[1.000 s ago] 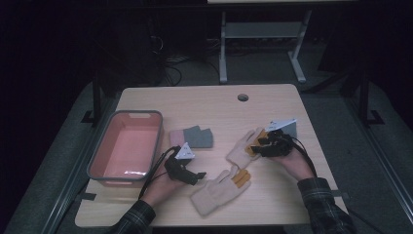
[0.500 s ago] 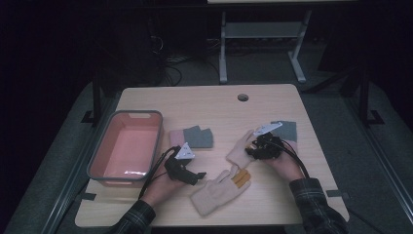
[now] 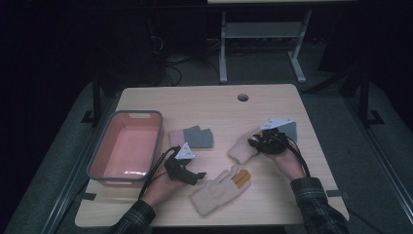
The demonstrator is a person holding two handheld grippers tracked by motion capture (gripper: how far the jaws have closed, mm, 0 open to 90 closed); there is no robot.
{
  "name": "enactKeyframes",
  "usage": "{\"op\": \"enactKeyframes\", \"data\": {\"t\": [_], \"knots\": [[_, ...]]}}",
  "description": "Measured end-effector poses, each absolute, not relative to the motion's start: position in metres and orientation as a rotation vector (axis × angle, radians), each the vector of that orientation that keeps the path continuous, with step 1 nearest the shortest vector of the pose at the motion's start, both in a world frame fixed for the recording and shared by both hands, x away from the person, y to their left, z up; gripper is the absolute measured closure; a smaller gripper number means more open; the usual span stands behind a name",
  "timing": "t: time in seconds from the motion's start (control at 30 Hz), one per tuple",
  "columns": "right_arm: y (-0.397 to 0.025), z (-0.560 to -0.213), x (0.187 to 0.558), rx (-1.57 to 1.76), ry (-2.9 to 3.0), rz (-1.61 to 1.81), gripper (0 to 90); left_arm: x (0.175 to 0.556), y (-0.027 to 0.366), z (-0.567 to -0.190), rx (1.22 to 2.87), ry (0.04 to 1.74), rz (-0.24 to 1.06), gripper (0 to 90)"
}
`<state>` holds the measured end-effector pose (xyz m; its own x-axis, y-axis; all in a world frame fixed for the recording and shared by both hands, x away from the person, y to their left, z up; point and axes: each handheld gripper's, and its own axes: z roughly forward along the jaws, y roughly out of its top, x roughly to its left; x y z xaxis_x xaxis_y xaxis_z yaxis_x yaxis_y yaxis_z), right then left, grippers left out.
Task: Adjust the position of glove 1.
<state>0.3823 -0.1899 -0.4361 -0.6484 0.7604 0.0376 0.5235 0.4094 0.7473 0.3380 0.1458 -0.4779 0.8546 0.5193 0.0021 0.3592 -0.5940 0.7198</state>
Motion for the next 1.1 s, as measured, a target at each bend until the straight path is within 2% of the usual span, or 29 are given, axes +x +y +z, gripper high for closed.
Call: {"op": "enactKeyframes", "data": {"t": [0.5, 1.1], "knots": [[-0.192, -0.402, 0.361, 1.088, 2.307, 1.226, 67.2, 0.338, 0.146, -0.478, 2.262, 0.636, 0.272, 12.7], [-0.168, -0.391, 0.312, 1.01, 2.357, 1.278, 67.1, 0.337, 0.146, -0.478, 2.267, 0.643, 0.268, 12.7]]}}
